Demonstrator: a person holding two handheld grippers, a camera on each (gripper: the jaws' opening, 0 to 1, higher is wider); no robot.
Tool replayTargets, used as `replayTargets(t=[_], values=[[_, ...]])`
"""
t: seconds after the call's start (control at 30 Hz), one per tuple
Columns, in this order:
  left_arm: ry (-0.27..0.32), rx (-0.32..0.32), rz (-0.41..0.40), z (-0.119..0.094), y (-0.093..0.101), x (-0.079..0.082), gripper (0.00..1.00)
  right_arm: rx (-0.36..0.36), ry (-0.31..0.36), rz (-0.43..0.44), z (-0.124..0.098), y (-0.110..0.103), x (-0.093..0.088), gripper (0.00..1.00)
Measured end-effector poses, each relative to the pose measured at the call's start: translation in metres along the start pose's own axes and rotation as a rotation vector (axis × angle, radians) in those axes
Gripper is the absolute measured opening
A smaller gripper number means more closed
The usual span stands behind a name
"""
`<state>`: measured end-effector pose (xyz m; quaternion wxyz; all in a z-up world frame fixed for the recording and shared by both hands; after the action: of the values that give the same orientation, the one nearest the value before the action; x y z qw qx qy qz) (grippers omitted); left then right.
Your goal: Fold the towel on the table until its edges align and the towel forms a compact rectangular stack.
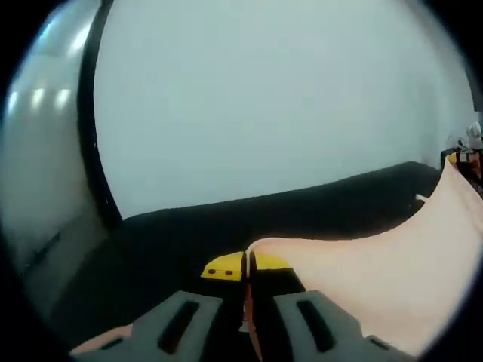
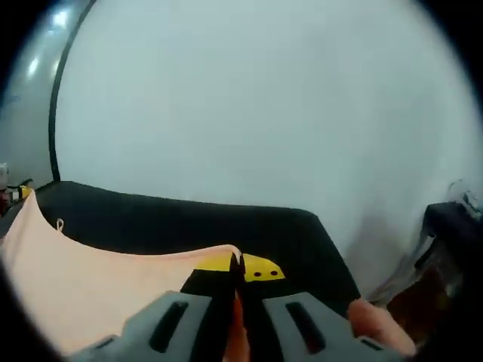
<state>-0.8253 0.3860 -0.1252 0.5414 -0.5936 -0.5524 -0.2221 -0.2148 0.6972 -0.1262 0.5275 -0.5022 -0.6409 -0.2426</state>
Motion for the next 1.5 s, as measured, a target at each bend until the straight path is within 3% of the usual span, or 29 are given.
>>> replayTargets(t=[0.07, 0.1, 0.13, 0.2, 0.27, 0.3, 0.33, 0.4, 0.43, 0.5, 0.57, 0.6, 0.63, 0.67, 0.73, 0.8, 0.87, 0.93, 1.03, 1.1, 1.2, 1.3, 1.4, 1.5], values=[[-0.024, -0.064, -0.052, 0.003, 0.010, -0.008, 0.02, -0.013, -0.048, -0.025, 0.001, -0.001, -0.016, 0.02], [-0.036, -0.094, -0.096, 0.002, 0.012, -0.012, 0.06, -0.025, -0.081, -0.068, -0.001, 0.000, -0.024, 0.08], [-0.015, -0.108, -0.115, -0.001, 0.011, -0.014, 0.14, -0.017, -0.081, -0.100, -0.002, 0.001, -0.025, 0.20], [0.021, -0.130, -0.151, -0.008, 0.004, -0.013, 0.37, 0.019, 0.001, -0.086, -0.011, 0.004, -0.018, 0.31], [0.046, -0.123, -0.115, -0.029, -0.009, -0.008, 0.36, 0.040, 0.003, 0.010, -0.026, 0.010, -0.009, 0.25], [0.075, -0.133, -0.083, -0.042, -0.012, -0.004, 0.33, 0.054, 0.021, 0.028, -0.049, 0.010, -0.005, 0.22], [0.089, -0.147, -0.039, -0.054, -0.017, 0.000, 0.30, 0.066, 0.021, -0.002, -0.061, 0.008, -0.005, 0.19], [0.125, -0.224, 0.100, -0.086, -0.011, 0.002, 0.25, 0.097, 0.025, -0.190, -0.118, -0.010, -0.020, 0.19], [0.160, -0.261, 0.205, -0.107, -0.005, 0.003, 0.25, 0.103, 0.036, -0.271, -0.135, -0.015, -0.026, 0.19], [0.225, -0.366, 0.496, -0.151, 0.019, -0.002, 0.25, 0.102, 0.014, -0.427, -0.170, -0.016, -0.047, 0.19], [0.177, -0.468, 0.690, -0.186, 0.032, -0.016, 0.25, 0.048, -0.037, -0.622, -0.202, -0.008, -0.069, 0.17], [0.171, -0.487, 0.795, -0.206, 0.046, -0.021, 0.25, -0.012, -0.071, -0.730, -0.219, -0.004, -0.080, 0.16], [0.172, -0.519, 0.868, -0.222, 0.055, -0.028, 0.25, -0.068, -0.095, -0.848, -0.231, 0.002, -0.086, 0.14], [0.135, -0.556, 0.894, -0.228, 0.053, -0.038, 0.25, -0.069, -0.113, -0.936, -0.250, 0.005, -0.097, 0.12], [0.080, -0.574, 0.929, -0.246, 0.064, -0.049, 0.25, -0.005, -0.143, -0.908, -0.270, 0.007, -0.113, 0.11], [0.044, -0.523, 0.970, -0.255, 0.070, -0.054, 0.25, 0.033, -0.156, -0.898, -0.280, 0.011, -0.121, 0.11], [0.013, -0.506, 1.007, -0.260, 0.076, -0.060, 0.25, 0.139, -0.185, -0.958, -0.278, 0.006, -0.132, 0.12], [0.005, -0.495, 1.013, -0.258, 0.078, -0.061, 0.25, 0.148, -0.260, -1.118, -0.274, 0.002, -0.137, 0.12], [0.008, -0.510, 0.997, -0.252, 0.079, -0.062, 0.25, 0.150, -0.254, -1.080, -0.261, 0.001, -0.134, 0.11], [-0.012, -0.507, 1.014, -0.247, 0.075, -0.063, 0.25, 0.178, -0.257, -1.121, -0.257, 0.003, -0.133, 0.09], [-0.041, -0.522, 1.045, -0.247, 0.080, -0.066, 0.25, 0.240, -0.319, -1.183, -0.252, 0.003, -0.134, 0.01], [-0.024, -0.549, 1.042, -0.243, 0.093, -0.067, 0.25, 0.242, -0.334, -1.151, -0.253, 0.004, -0.129, 0.00], [-0.077, -0.529, 1.089, -0.235, 0.096, -0.077, 0.04, 0.228, -0.334, -1.147, -0.255, 0.005, -0.131, 0.00], [-0.051, -0.534, 1.097, -0.236, 0.104, -0.077, 0.02, 0.206, -0.334, -1.141, -0.268, 0.005, -0.131, 0.00]])
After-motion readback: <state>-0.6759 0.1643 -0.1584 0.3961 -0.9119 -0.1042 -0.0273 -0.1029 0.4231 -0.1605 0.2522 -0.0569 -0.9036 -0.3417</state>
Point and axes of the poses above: the point that each gripper's makers call its tool centre point, and the gripper's own axes: z roughly forward along the fingers, y roughly to its right, x roughly out of its top, the point moved 10 cm from there along -z, roughly backward along the fingers, and after that the axes turned 15 degrees about z, right-handed, at the moved point
